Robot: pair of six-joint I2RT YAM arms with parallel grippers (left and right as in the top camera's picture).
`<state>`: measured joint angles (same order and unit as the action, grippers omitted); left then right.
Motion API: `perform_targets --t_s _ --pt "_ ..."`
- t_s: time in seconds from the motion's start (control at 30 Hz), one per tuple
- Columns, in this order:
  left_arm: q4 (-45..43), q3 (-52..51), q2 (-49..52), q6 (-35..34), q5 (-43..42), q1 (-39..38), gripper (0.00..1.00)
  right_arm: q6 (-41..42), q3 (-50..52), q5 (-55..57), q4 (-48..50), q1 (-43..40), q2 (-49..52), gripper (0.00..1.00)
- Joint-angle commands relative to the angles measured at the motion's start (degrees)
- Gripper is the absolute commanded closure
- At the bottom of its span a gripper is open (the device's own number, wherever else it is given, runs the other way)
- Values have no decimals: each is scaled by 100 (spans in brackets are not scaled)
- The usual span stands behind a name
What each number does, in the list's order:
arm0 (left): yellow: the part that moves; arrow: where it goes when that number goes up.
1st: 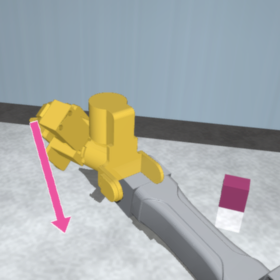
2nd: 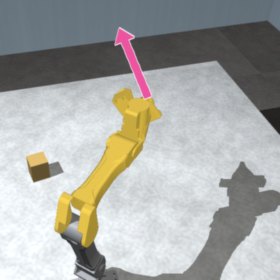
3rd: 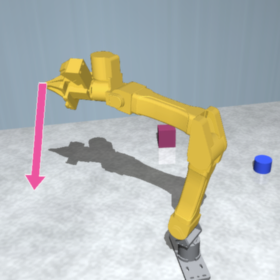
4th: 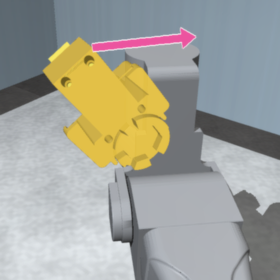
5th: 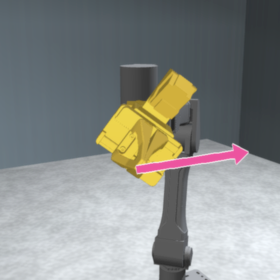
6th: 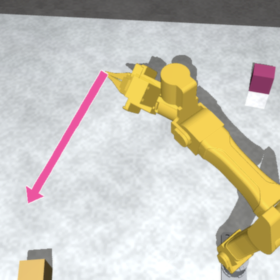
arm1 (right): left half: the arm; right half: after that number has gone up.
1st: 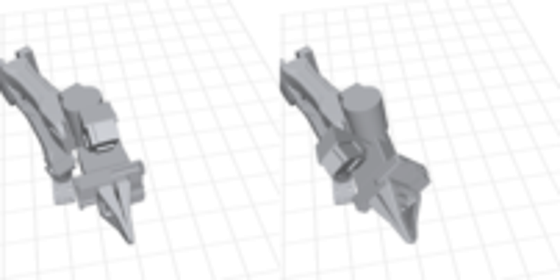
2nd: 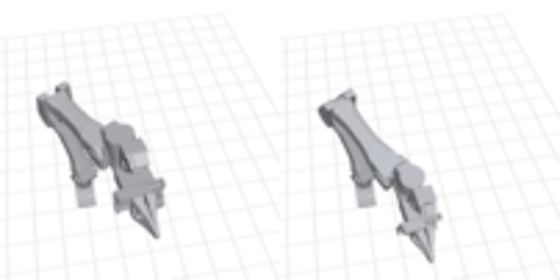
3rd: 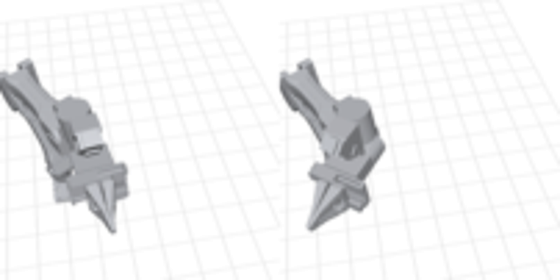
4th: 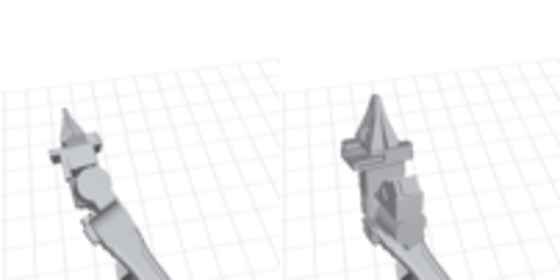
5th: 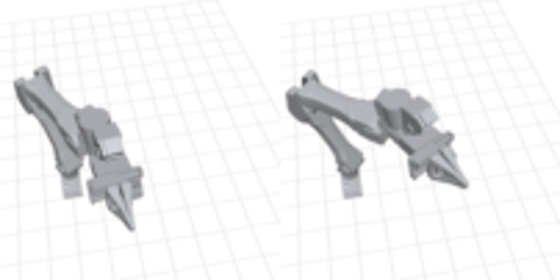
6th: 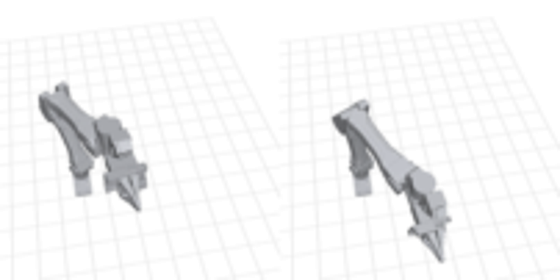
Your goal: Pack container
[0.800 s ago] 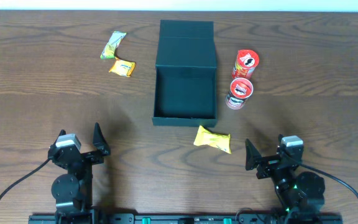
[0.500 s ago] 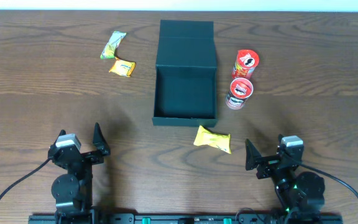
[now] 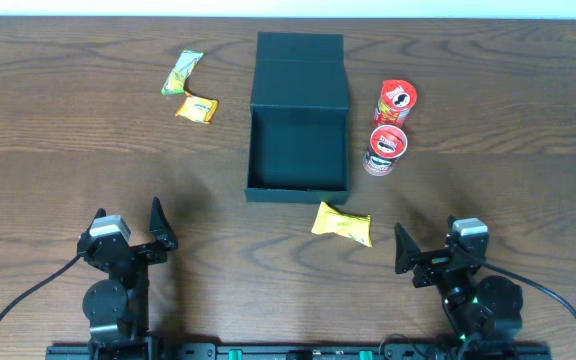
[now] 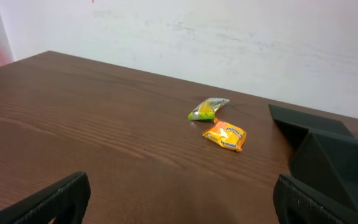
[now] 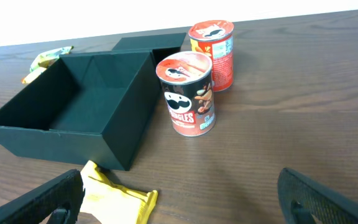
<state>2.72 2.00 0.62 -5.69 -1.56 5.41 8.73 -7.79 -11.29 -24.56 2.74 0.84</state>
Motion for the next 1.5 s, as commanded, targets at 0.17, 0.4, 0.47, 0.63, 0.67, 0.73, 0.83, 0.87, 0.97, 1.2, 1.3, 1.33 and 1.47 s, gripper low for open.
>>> perform_targets --t_s 0.17,0.4,0.47,0.63,0.67,0.73,0.83,0.87,0.97,1.2,1.3,1.33,1.47 --pt "149 -170 -31 101 -98 -20 5 22 70 37 4 -9 -50 1" --pt "151 -170 -31 101 -98 -20 5 22 70 37 4 -9 -50 1" --pt "149 -170 -31 101 -101 -20 4 13 70 55 7 -9 -50 1" --pt "131 -170 -31 96 -131 -20 5 22 70 57 4 -9 -50 1" --pt "46 -170 -31 63 -131 -20 5 24 70 44 2 -9 -50 1" --pt "-50 -170 -31 -9 -164 -20 5 17 70 177 4 -9 -50 1" --pt "-420 -173 -31 -13 63 -17 5 -28 70 903 107 -9 -50 1" --pt "-675 -170 -31 -50 20 -17 5 50 70 916 269 -9 -50 1" --pt "-1471 57 -28 -382 -129 -20 4 629 -52 918 1027 -9 -50 1" --pt "-286 2769 1255 -413 254 -20 4 337 -2409 2151 1123 -9 1255 1" --pt "-205 3950 2308 -387 157 -20 4 122 -3552 2341 894 -9 2343 1" --pt "-90 4406 2675 -330 125 -20 4 122 -4019 2356 721 -9 2787 1" --pt "1480 6784 4328 -262 109 -20 4 127 -6245 2308 -498 -9 4854 1"
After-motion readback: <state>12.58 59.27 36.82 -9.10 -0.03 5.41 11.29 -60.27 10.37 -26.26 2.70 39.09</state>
